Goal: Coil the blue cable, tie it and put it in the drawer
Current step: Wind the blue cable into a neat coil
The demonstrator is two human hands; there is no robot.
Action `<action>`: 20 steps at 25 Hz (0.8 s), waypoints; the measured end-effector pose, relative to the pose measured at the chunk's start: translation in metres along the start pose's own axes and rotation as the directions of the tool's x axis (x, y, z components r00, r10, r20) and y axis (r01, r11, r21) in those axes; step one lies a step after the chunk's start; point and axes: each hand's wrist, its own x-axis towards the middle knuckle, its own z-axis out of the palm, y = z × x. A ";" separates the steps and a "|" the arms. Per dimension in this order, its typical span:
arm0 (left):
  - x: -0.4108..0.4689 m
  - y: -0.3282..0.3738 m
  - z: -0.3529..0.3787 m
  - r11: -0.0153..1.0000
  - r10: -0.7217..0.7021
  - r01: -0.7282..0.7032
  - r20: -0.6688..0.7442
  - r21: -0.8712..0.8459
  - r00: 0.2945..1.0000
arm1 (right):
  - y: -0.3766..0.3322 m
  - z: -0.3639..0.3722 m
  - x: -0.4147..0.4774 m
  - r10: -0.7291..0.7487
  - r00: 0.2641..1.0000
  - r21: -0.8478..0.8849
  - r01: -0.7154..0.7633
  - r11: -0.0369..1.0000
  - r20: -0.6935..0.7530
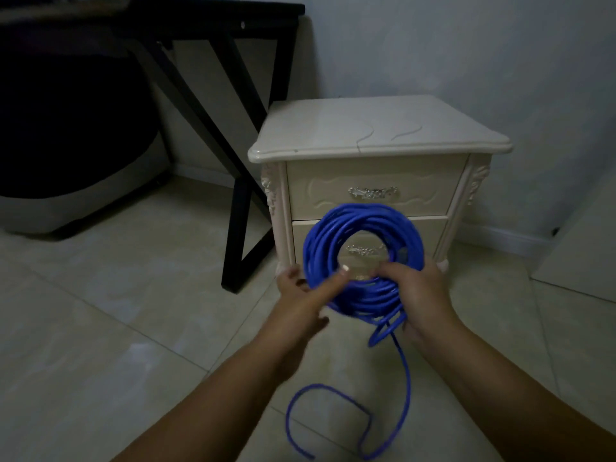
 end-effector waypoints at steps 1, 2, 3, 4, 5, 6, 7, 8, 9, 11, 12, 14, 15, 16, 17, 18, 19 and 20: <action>-0.006 -0.009 0.007 0.995 0.002 -0.006 0.042 0.099 0.999 | -0.003 -0.001 0.004 0.030 0.998 0.087 -0.026 0.996 -0.048; -0.011 -0.018 0.012 0.958 0.061 -0.090 0.114 0.274 0.992 | -0.007 -0.003 0.007 0.050 0.995 0.155 -0.037 0.987 -0.083; -0.014 -0.025 0.016 0.848 0.160 -0.244 0.212 0.470 0.964 | -0.009 -0.004 0.010 0.060 0.993 0.197 -0.040 0.980 -0.097; -0.015 -0.028 0.018 0.683 0.269 -0.403 0.303 0.609 0.914 | -0.011 -0.005 0.012 0.068 0.993 0.217 -0.045 0.975 -0.100; -0.015 -0.029 0.019 0.538 0.370 -0.523 0.372 0.661 0.851 | -0.012 -0.004 0.012 0.076 0.992 0.213 -0.054 0.976 -0.097; -0.013 -0.028 0.019 0.486 0.442 -0.579 0.388 0.654 0.809 | -0.012 -0.003 0.011 0.088 0.992 0.202 -0.069 0.977 -0.086; -0.011 -0.026 0.019 0.516 0.480 -0.589 0.359 0.622 0.800 | -0.012 -0.002 0.009 0.112 0.991 0.206 -0.096 0.974 -0.070; -0.007 -0.025 0.018 0.574 0.504 -0.573 0.298 0.585 0.810 | -0.014 -0.001 0.009 0.147 0.988 0.235 -0.132 0.963 -0.049; -0.004 -0.024 0.019 0.666 0.487 -0.514 0.208 0.540 0.849 | -0.019 0.000 0.009 0.194 0.981 0.296 -0.177 0.939 -0.028; -0.002 -0.019 0.020 0.951 0.256 -0.250 -0.010 0.181 0.967 | -0.028 -0.005 0.013 0.282 0.959 0.481 -0.255 0.839 0.017; 0.000 -0.019 0.021 0.992 0.079 -0.082 -0.031 -0.100 0.996 | -0.032 -0.007 0.015 0.311 0.950 0.562 -0.275 0.780 0.034; 0.005 -0.020 0.022 0.859 -0.183 0.190 0.061 -0.475 0.981 | -0.036 -0.012 0.017 0.322 0.945 0.636 -0.285 0.717 0.060; 0.008 -0.021 0.021 0.800 -0.254 0.265 0.095 -0.539 0.962 | -0.035 -0.012 0.017 0.309 0.949 0.638 -0.281 0.717 0.070; 0.009 -0.021 0.020 0.758 -0.299 0.313 0.122 -0.572 0.946 | -0.034 -0.012 0.015 0.297 0.951 0.628 -0.281 0.726 0.082; 0.011 -0.022 0.018 0.720 -0.324 0.339 0.138 -0.606 0.936 | -0.033 -0.011 0.014 0.294 0.952 0.616 -0.285 0.734 0.091; 0.015 -0.022 0.015 0.690 -0.342 0.345 0.134 -0.636 0.930 | -0.033 -0.010 0.013 0.292 0.951 0.610 -0.288 0.738 0.096; 0.018 -0.021 0.011 0.676 -0.357 0.345 0.119 -0.651 0.926 | -0.034 -0.011 0.013 0.285 0.954 0.608 -0.282 0.742 0.094; 0.021 -0.020 0.008 0.688 -0.378 0.349 0.097 -0.636 0.921 | -0.036 -0.012 0.013 0.274 0.957 0.607 -0.275 0.746 0.096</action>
